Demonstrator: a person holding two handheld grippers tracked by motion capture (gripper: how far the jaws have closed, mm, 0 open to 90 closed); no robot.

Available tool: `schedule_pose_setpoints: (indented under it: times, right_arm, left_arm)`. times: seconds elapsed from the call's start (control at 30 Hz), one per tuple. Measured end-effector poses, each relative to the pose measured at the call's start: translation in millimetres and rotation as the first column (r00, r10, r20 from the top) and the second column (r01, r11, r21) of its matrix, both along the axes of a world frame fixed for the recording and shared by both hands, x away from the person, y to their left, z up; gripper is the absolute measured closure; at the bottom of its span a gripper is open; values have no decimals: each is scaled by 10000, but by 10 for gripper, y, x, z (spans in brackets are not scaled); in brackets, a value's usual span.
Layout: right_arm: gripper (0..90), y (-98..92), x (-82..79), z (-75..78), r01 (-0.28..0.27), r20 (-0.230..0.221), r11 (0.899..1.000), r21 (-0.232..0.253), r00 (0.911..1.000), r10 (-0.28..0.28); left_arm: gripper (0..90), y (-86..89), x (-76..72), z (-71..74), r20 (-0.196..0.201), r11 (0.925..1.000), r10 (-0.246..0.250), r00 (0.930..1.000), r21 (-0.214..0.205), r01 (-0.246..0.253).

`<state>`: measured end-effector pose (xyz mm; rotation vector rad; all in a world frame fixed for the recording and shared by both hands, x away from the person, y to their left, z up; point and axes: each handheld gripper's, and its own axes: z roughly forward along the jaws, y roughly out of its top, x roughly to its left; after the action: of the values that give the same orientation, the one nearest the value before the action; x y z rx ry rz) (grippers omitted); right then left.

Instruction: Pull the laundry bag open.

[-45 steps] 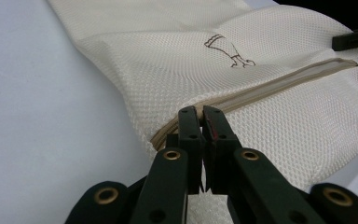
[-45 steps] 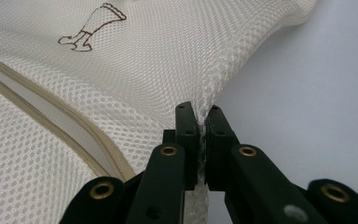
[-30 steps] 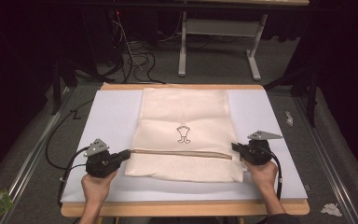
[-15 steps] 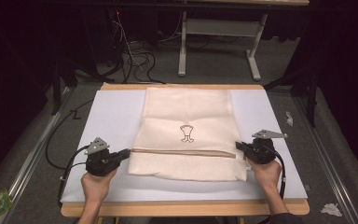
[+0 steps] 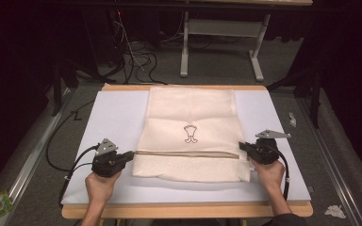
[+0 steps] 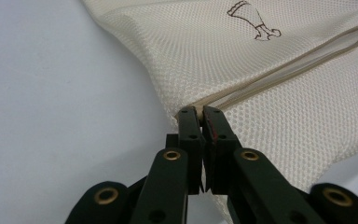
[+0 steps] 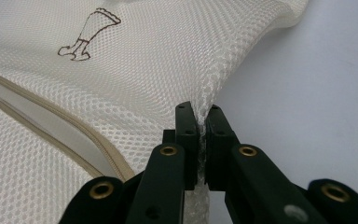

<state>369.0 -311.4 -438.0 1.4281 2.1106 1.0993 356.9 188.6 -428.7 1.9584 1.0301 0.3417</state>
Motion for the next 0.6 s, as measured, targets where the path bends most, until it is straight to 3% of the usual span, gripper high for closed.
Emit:
schedule_pose_setpoints:
  times: [0.37, 0.6]
  right_arm:
    - [862, 30, 77, -56, 165, -122, 9996, -250, 9998, -168]
    - [854, 6, 146, -95, 183, -387, 9993, -330, 9991, -196]
  left_arm:
    - [870, -24, 105, -11, -61, 10000, -49, 10000, -57, 49]
    - [869, -69, 148, -73, -257, 9997, -117, 9996, 220, 123]
